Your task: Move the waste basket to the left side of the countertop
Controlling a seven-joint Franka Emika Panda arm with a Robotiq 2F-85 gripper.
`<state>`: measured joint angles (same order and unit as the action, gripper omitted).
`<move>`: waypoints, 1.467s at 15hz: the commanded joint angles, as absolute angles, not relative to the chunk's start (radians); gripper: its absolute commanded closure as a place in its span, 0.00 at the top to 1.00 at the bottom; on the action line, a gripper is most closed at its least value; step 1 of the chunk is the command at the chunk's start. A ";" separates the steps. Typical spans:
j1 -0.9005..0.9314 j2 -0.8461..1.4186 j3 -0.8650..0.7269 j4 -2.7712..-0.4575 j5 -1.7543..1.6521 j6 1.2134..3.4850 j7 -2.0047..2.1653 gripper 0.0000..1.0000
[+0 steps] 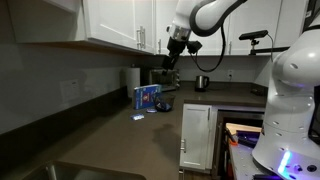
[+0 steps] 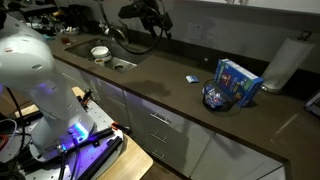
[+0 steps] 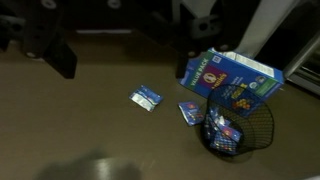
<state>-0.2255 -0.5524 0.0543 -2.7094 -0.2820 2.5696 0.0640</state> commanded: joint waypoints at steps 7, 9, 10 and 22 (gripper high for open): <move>-0.354 -0.186 0.046 -2.464 -0.458 2.570 0.331 1.00; -0.340 -0.104 0.019 -2.408 -0.466 2.562 0.369 1.00; -0.327 -0.063 0.002 -2.376 -0.455 2.550 0.376 1.00; -0.208 0.328 -0.191 -2.097 -0.253 2.551 0.299 1.00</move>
